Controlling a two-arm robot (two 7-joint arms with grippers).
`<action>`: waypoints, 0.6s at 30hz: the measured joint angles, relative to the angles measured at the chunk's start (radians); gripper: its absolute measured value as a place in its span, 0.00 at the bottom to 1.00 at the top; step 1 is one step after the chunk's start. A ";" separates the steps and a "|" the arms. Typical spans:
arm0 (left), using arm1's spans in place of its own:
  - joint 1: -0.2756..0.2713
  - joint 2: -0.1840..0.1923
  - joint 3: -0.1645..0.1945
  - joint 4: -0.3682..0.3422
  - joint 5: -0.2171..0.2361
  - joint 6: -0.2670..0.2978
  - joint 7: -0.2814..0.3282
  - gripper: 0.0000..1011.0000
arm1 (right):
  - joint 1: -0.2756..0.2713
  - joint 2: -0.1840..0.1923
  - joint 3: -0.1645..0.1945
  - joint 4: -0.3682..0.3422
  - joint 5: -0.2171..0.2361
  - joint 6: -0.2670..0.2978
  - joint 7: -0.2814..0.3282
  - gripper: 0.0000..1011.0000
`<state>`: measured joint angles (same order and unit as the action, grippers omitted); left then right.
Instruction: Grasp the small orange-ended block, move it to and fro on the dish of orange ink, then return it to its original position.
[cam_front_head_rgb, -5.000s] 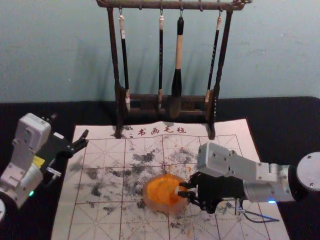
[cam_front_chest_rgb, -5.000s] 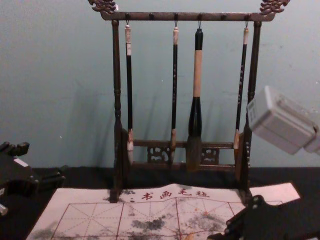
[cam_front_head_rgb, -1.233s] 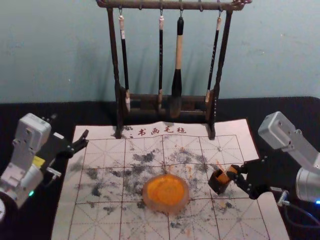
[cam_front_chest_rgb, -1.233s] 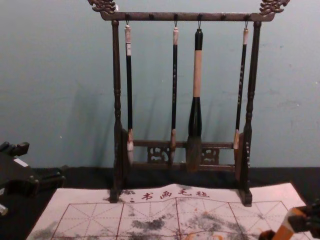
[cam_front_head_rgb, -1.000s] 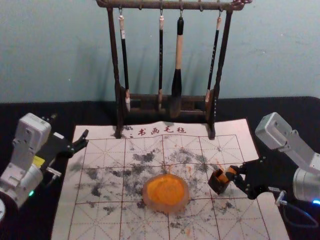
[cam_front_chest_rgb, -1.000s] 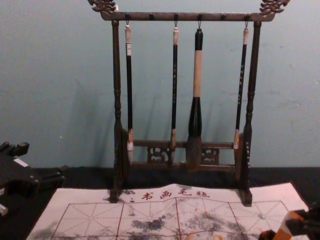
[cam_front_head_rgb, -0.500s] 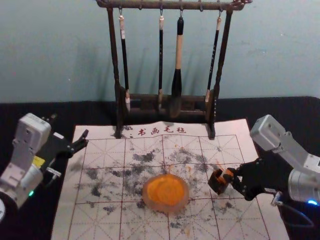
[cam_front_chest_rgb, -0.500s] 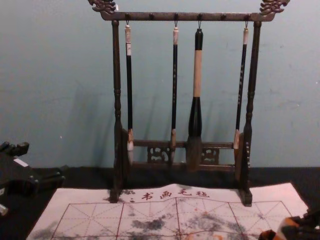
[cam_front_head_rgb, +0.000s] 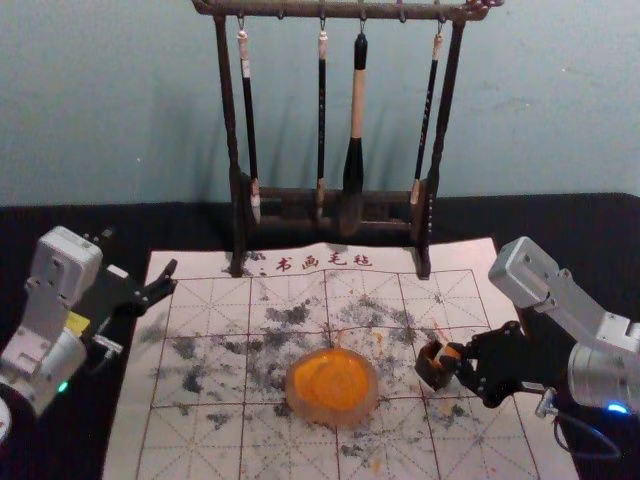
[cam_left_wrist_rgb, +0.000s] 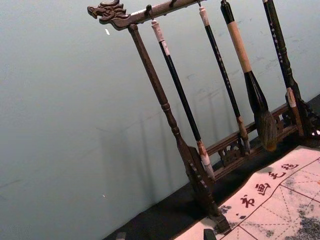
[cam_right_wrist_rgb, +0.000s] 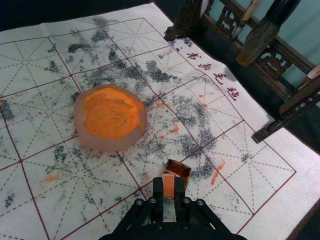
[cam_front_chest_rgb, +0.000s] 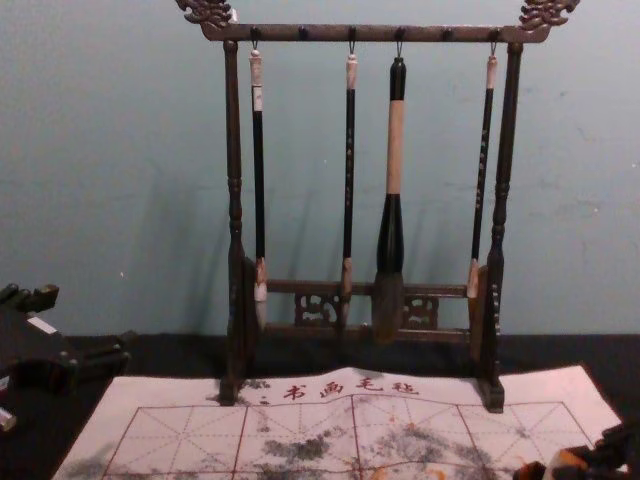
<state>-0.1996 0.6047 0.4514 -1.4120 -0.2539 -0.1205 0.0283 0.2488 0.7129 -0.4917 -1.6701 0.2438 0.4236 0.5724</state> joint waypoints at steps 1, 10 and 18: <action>0.000 0.000 0.000 0.000 0.000 0.000 0.000 0.99 | 0.001 0.000 -0.001 0.001 -0.001 0.000 0.001 0.09; 0.000 0.000 0.000 0.000 0.000 0.000 0.000 0.99 | 0.013 -0.009 -0.013 0.015 -0.013 0.003 0.005 0.09; 0.000 0.000 0.000 0.000 0.000 0.000 0.000 0.99 | 0.016 -0.014 -0.015 0.022 -0.019 0.000 0.006 0.09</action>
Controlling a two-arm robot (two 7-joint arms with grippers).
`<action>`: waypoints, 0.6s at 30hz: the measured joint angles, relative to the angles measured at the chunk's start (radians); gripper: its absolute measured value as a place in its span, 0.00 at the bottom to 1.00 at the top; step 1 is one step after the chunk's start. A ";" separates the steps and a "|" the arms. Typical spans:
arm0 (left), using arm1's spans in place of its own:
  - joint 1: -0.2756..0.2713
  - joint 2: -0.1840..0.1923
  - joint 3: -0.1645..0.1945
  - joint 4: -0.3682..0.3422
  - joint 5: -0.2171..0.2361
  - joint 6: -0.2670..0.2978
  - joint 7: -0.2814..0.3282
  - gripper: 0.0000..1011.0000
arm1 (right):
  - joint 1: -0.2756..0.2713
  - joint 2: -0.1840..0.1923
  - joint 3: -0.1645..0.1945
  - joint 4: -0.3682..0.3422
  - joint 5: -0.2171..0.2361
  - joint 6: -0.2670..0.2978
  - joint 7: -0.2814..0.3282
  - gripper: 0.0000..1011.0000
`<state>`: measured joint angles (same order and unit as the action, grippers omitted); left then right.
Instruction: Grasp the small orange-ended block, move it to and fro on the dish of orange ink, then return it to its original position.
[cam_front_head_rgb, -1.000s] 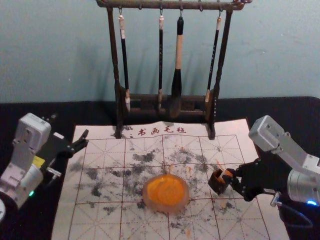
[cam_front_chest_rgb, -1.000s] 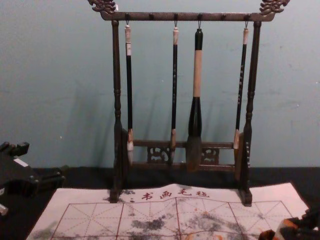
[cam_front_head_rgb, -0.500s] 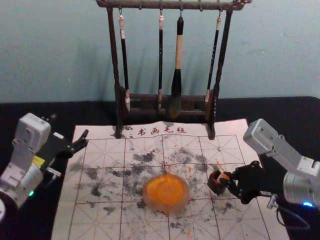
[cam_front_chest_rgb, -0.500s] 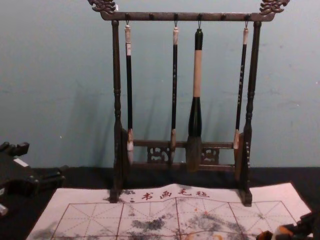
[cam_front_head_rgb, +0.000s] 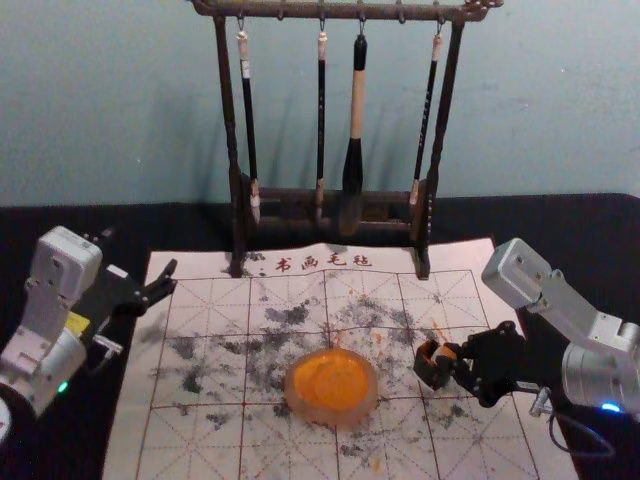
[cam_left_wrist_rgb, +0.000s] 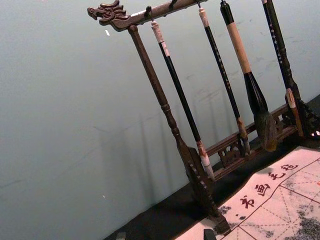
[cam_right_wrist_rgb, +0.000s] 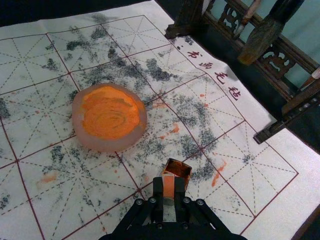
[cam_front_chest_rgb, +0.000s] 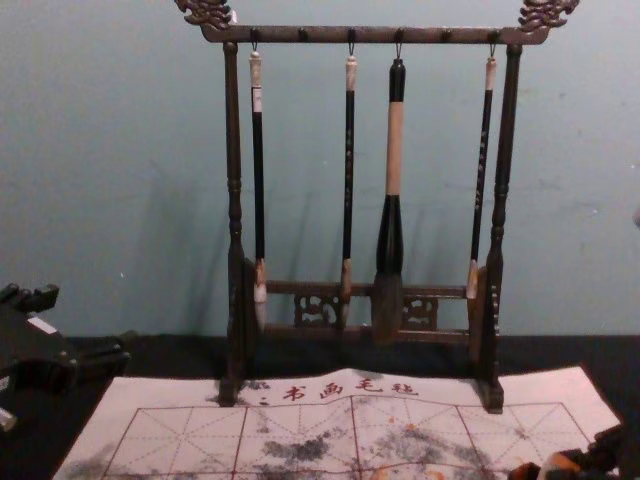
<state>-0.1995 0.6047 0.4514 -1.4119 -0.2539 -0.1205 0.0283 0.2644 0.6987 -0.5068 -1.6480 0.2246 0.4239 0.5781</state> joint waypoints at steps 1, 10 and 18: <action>0.000 0.000 0.000 0.000 0.000 0.000 0.000 0.99 | -0.001 0.000 0.000 0.000 -0.001 -0.002 -0.001 0.09; 0.000 0.000 0.000 0.000 0.000 0.000 0.000 0.99 | -0.001 0.000 0.000 0.000 -0.001 -0.001 -0.001 0.09; 0.000 0.000 0.000 0.000 0.000 0.000 0.000 0.99 | -0.001 0.000 0.000 0.001 -0.001 0.000 -0.001 0.09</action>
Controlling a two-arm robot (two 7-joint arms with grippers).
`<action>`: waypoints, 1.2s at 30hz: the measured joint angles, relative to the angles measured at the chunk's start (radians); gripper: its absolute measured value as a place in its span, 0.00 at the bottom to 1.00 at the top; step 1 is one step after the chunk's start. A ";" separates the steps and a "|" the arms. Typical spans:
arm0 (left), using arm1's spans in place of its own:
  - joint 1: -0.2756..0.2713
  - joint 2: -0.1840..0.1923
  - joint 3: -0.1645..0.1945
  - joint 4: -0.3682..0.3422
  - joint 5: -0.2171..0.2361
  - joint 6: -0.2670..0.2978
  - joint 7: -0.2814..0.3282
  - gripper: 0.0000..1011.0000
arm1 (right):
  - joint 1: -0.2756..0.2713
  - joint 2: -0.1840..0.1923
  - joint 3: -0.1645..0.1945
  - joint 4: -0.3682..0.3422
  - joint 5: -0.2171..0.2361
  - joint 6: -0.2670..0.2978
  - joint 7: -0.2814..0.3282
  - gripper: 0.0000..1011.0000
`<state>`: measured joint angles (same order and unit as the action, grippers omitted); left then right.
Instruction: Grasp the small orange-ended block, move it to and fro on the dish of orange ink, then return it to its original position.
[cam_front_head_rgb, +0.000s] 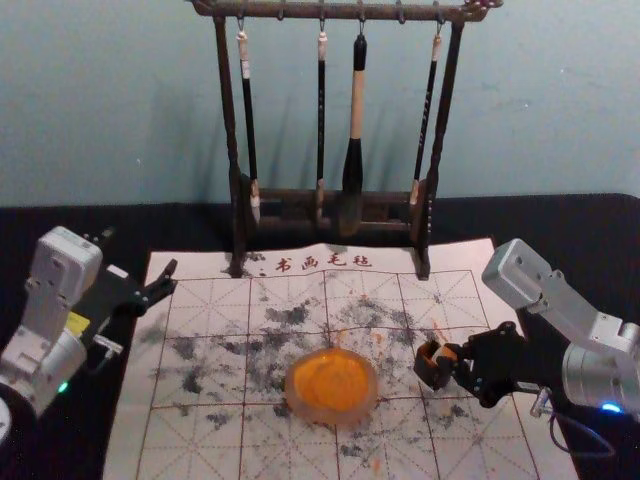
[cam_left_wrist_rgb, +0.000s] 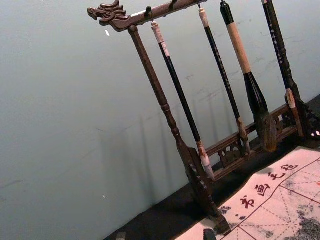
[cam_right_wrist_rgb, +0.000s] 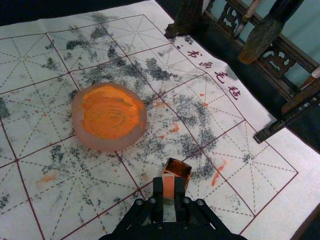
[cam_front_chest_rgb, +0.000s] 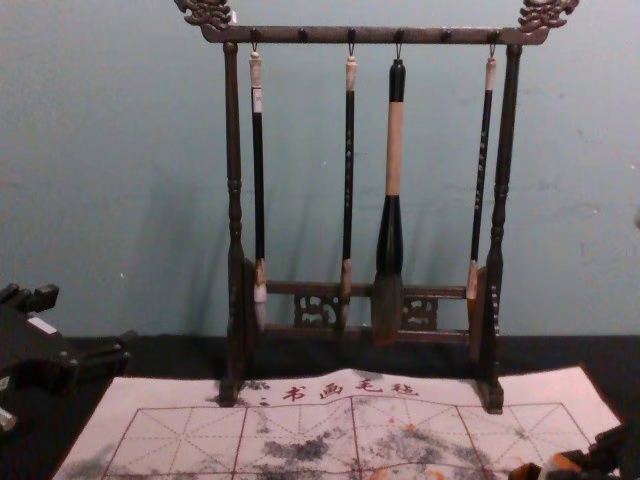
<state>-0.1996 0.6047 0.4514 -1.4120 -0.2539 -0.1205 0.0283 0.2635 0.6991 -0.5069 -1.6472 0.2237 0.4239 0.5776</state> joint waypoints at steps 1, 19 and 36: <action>0.000 0.000 0.000 0.000 0.000 0.000 0.000 0.99 | 0.000 0.000 0.000 0.000 0.000 0.000 0.000 0.09; 0.000 0.000 0.000 0.000 0.000 0.000 0.000 0.99 | -0.001 0.000 -0.002 0.002 -0.002 0.005 0.001 0.39; 0.000 0.000 0.000 0.000 0.000 0.000 0.000 0.99 | 0.000 0.000 0.000 0.000 -0.001 0.004 0.000 0.91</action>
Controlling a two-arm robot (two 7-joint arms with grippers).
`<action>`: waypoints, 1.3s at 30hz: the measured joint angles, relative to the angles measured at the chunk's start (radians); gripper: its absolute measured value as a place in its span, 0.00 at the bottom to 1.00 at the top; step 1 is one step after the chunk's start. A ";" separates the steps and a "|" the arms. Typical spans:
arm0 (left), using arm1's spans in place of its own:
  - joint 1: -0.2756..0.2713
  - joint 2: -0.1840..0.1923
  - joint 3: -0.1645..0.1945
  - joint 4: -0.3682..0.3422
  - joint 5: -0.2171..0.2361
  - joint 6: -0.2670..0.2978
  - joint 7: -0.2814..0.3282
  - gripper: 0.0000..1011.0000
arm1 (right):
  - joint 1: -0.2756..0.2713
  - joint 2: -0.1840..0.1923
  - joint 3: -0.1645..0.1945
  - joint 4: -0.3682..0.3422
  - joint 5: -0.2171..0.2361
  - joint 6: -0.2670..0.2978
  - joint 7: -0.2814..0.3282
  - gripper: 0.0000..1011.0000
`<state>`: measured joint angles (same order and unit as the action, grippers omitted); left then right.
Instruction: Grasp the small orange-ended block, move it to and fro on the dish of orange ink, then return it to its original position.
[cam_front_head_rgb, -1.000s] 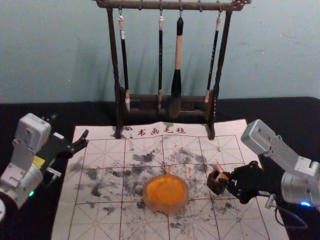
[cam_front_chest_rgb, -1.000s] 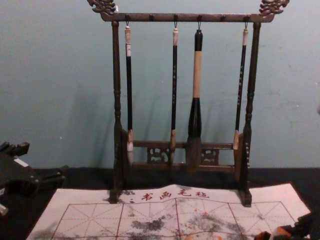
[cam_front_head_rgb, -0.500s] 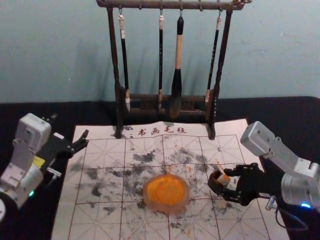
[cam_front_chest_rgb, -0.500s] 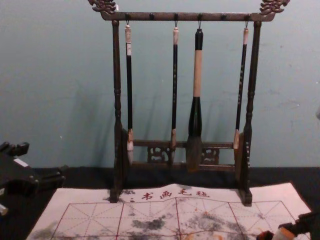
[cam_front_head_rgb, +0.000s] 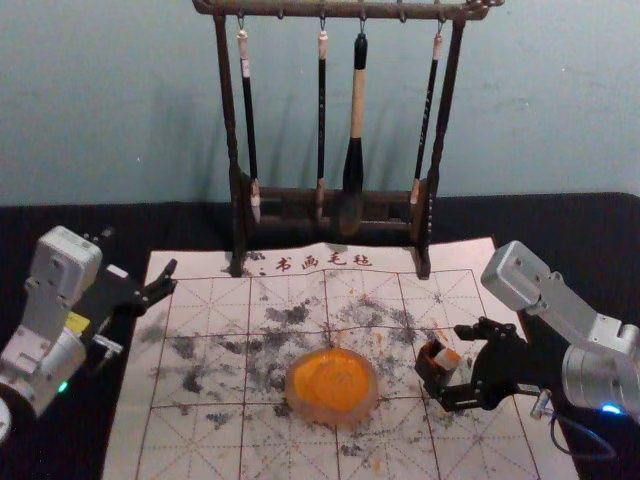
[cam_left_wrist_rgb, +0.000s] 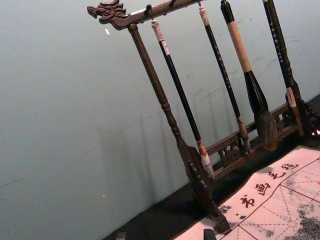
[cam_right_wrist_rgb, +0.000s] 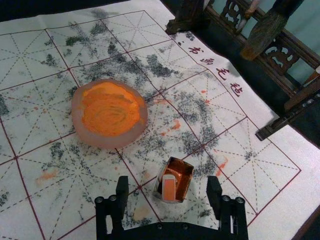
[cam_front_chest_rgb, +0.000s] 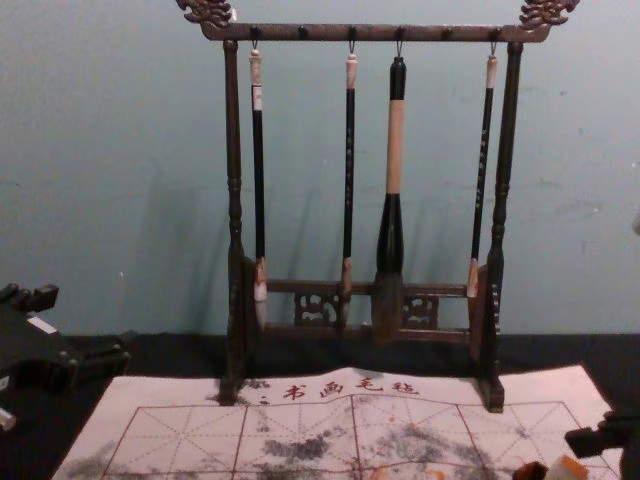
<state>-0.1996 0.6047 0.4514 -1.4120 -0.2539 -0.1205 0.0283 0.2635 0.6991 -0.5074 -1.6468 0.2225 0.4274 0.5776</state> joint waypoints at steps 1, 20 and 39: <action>0.000 0.000 0.000 0.000 0.000 0.000 0.000 0.99 | 0.000 0.000 0.000 0.000 0.000 0.000 0.000 0.95; 0.000 0.000 0.000 0.000 0.000 0.000 0.000 0.99 | -0.021 -0.003 0.027 -0.016 0.007 -0.035 -0.026 0.99; 0.000 0.000 0.000 0.000 0.000 0.000 0.000 0.99 | -0.169 -0.084 0.249 -0.068 0.028 -0.180 -0.275 0.99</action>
<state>-0.1995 0.6047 0.4514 -1.4120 -0.2539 -0.1205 0.0283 0.0944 0.6150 -0.2585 -1.7149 0.2501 0.2476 0.3026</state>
